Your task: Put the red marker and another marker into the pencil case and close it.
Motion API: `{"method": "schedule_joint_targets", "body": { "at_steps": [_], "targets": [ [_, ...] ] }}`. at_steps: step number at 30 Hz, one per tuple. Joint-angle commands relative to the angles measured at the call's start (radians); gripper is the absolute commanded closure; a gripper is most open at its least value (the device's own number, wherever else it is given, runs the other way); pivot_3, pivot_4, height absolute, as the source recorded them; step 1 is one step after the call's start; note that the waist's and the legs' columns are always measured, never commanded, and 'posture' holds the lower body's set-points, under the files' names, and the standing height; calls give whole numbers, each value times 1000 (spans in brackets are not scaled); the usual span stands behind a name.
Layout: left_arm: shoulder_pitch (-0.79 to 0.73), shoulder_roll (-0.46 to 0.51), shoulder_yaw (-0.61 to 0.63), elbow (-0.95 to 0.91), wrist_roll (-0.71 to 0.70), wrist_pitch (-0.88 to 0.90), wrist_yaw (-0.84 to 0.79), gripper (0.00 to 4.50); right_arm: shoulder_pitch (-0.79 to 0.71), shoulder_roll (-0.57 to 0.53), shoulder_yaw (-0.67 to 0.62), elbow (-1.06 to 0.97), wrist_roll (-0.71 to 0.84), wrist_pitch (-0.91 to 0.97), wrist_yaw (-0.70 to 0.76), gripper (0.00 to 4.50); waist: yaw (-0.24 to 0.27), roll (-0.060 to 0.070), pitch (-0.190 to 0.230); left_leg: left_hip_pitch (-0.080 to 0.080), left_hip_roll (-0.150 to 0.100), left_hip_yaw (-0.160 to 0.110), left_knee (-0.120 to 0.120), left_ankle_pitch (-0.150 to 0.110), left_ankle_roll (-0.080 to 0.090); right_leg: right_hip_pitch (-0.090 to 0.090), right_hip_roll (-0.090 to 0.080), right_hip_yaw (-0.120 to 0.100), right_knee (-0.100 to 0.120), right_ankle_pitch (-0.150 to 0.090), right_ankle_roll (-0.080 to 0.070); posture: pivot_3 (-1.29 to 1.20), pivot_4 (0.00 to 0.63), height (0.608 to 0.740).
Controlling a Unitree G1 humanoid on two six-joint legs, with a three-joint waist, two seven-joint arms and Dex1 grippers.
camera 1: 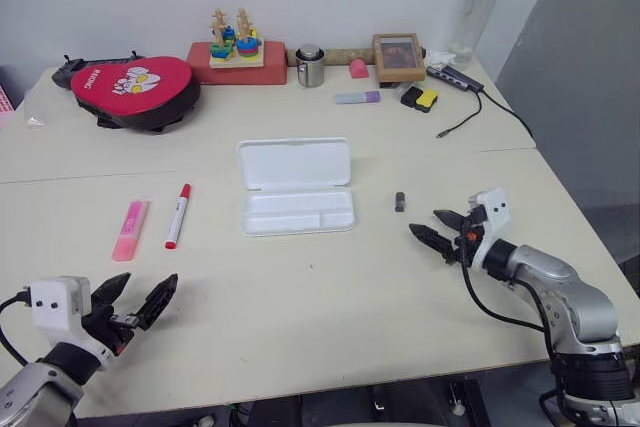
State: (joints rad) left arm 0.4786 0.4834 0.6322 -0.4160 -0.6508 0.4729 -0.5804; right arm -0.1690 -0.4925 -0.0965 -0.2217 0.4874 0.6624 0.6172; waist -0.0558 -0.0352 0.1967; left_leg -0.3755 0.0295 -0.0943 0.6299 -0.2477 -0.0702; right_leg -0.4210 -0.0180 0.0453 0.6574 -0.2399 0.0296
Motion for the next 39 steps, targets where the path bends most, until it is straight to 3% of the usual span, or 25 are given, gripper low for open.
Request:
{"method": "schedule_joint_targets", "body": {
  "at_steps": [1, 9, 14, 18, 26, 39],
  "targets": [
    [4, 21, 27, -14, -17, -2, -11, 0, -19, -39, -25, -22, 22, -14, 50, 65, 0, 0, 0, 0, 0, 0, 0, 0, 0, 0, 0, 0, 0, 0, 0, 0, 150, 740],
    [62, 124, 45, -69, -31, 12, -118, 0, -169, -187, 84, -15, 34, 11, 292, 65, -2, 0, 0, 1, 0, 1, 0, 0, 0, 0, 0, 0, 0, 0, 0, 0, 150, 740],
    [76, 166, 52, -85, -27, 21, -153, 0, -263, -207, 193, 8, -17, -56, 408, 65, -1, 0, 0, -1, 0, 0, -1, 0, 0, -1, 0, 0, -1, 0, 0, 0, 150, 740],
    [93, 220, 35, -106, 6, 28, -186, 0, -440, -105, 330, 119, -82, -125, 474, 65, -10, 0, 1, 0, 0, 1, 0, 0, 0, -1, 0, 0, -1, 0, 0, 0, 150, 740],
    [75, 234, 19, -131, 24, 36, -186, 0, -552, 27, 495, 318, -238, -305, 548, 65, -1, 0, 1, -3, 0, -1, -1, 0, 0, -2, 0, -2, -2, 1, 4, 0, 150, 740],
    [56, 221, 18, -145, 33, 45, -173, 0, -599, 87, 553, 524, -415, -420, 554, 65, -1, 1, 1, -2, 0, -1, 0, 0, 0, -2, 0, -2, 0, 3, 6, 0, 150, 740]
  ]
}}
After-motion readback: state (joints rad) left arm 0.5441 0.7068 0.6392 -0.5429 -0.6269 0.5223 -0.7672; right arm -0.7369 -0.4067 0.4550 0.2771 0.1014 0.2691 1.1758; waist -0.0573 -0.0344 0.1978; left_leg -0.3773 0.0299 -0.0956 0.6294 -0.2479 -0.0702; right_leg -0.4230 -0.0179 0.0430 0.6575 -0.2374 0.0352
